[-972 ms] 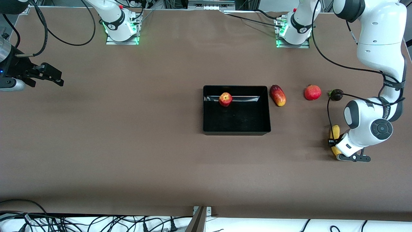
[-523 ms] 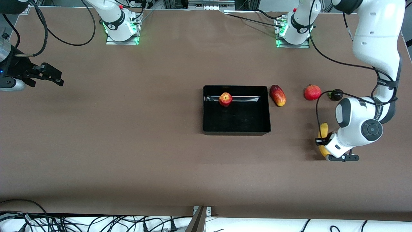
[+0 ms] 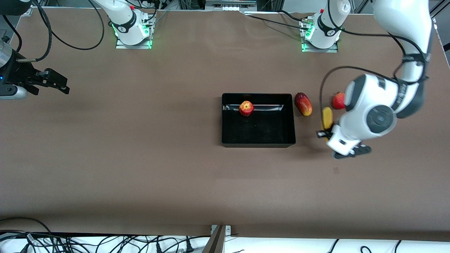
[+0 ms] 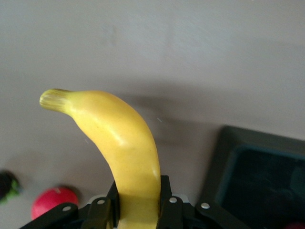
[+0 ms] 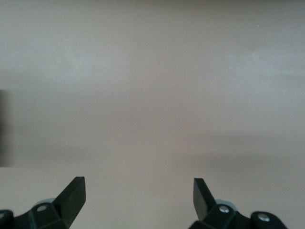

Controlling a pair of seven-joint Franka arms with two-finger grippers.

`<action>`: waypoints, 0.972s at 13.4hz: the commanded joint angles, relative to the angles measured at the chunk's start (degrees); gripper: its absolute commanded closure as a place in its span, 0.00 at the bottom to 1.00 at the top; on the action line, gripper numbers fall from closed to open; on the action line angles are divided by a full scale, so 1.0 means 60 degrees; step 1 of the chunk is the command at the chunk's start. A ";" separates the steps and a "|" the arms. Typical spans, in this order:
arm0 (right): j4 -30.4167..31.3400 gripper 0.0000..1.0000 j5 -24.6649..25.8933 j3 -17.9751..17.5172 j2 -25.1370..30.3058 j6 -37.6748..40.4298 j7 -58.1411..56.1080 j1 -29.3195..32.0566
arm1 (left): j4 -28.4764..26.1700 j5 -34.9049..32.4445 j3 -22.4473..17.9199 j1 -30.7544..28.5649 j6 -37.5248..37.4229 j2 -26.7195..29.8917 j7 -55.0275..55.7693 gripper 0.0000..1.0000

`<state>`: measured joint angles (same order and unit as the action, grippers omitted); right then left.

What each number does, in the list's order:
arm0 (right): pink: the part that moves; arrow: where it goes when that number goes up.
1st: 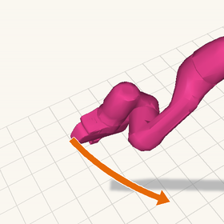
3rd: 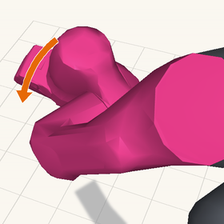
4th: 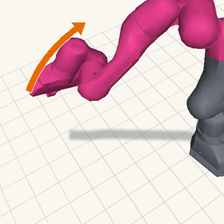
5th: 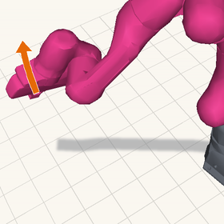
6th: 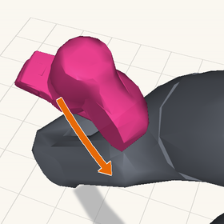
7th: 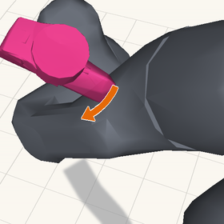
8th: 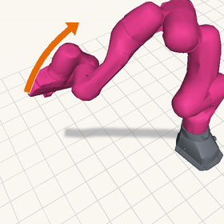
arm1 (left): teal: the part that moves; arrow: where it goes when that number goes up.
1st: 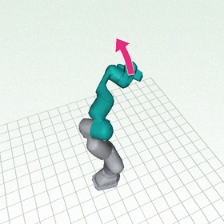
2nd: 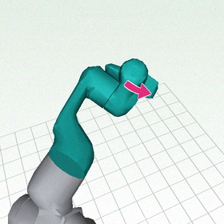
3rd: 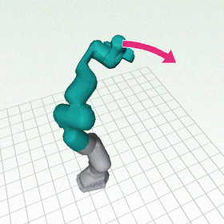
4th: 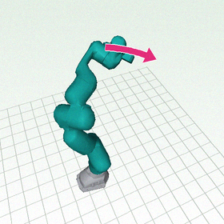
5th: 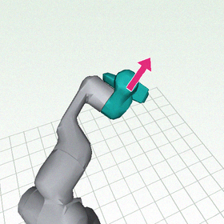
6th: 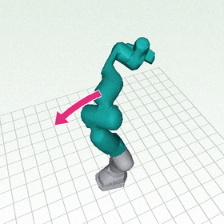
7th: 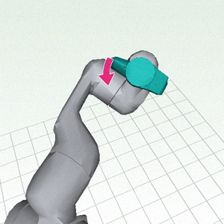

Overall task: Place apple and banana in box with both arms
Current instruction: 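Lift the banana and carry it over the box with the left gripper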

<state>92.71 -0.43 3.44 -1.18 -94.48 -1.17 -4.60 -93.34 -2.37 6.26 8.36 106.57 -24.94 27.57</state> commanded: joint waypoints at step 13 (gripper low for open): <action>-0.0158 0.00 0.0086 -0.0089 -0.0052 0.0000 -0.0069 0.0137 | -0.1903 0.0615 0.1653 0.1391 0.3212 -0.0940 0.0414 1.00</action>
<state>92.69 -0.43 3.44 -1.18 -94.53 -1.17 -4.58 -103.09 2.36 16.05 16.70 122.91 -30.90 30.21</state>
